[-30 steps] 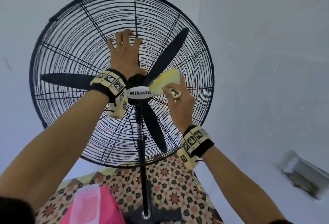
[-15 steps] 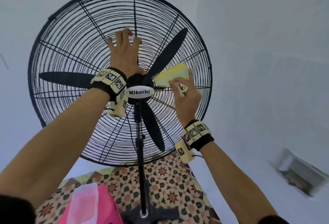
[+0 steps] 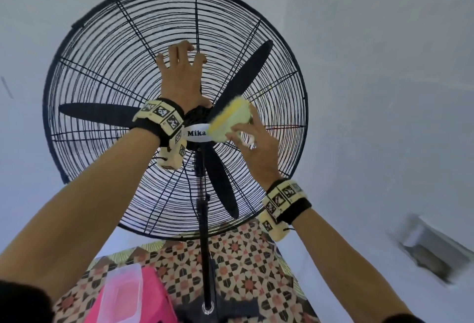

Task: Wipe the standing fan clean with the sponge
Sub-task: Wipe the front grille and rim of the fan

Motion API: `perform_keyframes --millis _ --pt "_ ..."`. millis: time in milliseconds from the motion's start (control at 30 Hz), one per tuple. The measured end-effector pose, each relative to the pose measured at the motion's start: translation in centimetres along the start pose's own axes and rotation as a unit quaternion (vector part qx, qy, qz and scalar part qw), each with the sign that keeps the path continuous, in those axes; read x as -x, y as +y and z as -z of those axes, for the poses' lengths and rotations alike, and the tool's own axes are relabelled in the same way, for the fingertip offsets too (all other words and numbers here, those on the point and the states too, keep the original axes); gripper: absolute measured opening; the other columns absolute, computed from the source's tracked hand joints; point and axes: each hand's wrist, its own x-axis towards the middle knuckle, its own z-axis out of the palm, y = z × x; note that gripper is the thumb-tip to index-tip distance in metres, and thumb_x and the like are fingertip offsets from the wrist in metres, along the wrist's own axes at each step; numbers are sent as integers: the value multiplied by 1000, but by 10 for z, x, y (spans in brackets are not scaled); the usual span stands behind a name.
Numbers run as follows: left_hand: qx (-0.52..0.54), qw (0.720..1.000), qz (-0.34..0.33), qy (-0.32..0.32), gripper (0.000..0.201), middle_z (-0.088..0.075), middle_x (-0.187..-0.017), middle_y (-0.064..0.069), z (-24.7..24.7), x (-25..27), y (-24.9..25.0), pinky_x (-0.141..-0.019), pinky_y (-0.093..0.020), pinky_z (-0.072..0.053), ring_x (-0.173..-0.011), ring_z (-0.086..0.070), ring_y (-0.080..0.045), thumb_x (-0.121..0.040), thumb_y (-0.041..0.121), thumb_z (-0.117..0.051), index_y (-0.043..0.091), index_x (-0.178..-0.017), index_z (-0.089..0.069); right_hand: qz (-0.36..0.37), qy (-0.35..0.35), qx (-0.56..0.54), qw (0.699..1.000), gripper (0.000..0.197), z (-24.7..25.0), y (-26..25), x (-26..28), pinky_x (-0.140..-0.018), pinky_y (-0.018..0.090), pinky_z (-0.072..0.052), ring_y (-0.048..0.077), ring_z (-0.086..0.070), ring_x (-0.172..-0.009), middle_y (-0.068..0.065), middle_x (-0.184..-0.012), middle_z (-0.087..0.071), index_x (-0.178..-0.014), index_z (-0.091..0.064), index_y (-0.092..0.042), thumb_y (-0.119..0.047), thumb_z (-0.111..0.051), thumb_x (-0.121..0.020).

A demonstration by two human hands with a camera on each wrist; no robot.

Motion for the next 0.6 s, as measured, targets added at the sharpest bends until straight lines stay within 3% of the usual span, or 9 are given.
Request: perform_keyframes --millis 67,100,167,233,300,333,433,533,600 --pt "2 1000 -1 2 109 -32 -149 -15 -1 0 -2 -116 -67 -22 -140 -29 -40 -50 56 -97 20 -138 -44 7 -9 22 1000 22 2 3 -5 -64 6 -52 21 -73 -96 15 -159 -41 -100 -74 -15 -36 -67 -98" --pt "2 1000 -1 1 109 -31 -149 -15 -1 0 -2 -116 -68 -22 -140 -29 -40 -50 56 -97 20 -139 -44 -9 21 19 1000 21 6 6 -12 -63 6 -51 19 -72 -97 14 -159 -42 -100 -73 -17 -36 -67 -99" --pt "-3 1000 2 -7 110 -30 -150 -15 0 -1 -2 -117 -68 -21 -141 -28 -40 -51 57 -96 21 -140 -43 -42 114 12 993 17 16 10 -28 -68 7 -52 9 -61 -117 15 -159 -42 -99 -72 -15 -32 -68 -99" --pt "-10 1000 4 -16 111 -28 -152 -15 0 -2 -1 -118 -68 -20 -142 -26 -41 -52 58 -95 22 -142 -41 -46 169 2 985 16 18 8 -36 -64 8 -52 -5 -60 -110 19 -157 -44 -100 -73 -11 -26 -71 -97" --pt "-11 1000 2 -18 111 -28 -153 -15 -1 -3 0 -118 -69 -19 -143 -26 -41 -53 58 -95 22 -143 -40 -11 132 8 991 14 9 2 -31 -54 13 -51 -4 -64 -85 17 -157 -44 -100 -73 -12 -26 -72 -97" --pt "-8 1000 2 -17 111 -28 -154 -15 -2 -3 0 -118 -68 -19 -144 -25 -41 -53 58 -95 22 -143 -41 15 90 24 995 14 3 1 -24 -55 12 -51 -2 -63 -81 15 -158 -43 -100 -73 -13 -27 -72 -97" --pt "-7 1000 5 -19 111 -26 -155 -15 -3 -4 -4 -119 -68 -18 -145 -23 -41 -54 58 -95 23 -144 -40 35 36 66 997 20 -2 7 -8 -59 21 -61 8 -67 -100 15 -158 -44 -98 -74 -14 -33 -70 -97" --pt "-11 1000 6 -22 112 -26 -155 -15 -2 -5 -6 -119 -68 -19 -145 -23 -41 -54 59 -95 23 -145 -39 -23 142 44 989 20 4 10 -22 -61 34 -63 7 -60 -118 17 -154 -47 -97 -74 -12 -32 -71 -96" --pt "-10 1000 5 -18 112 -27 -153 -15 -3 -5 -4 -118 -67 -20 -144 -25 -40 -54 60 -94 23 -144 -40 -22 174 22 984 18 2 6 -35 -68 30 -62 2 -56 -121 21 -152 -49 -97 -74 -8 -25 -74 -94"
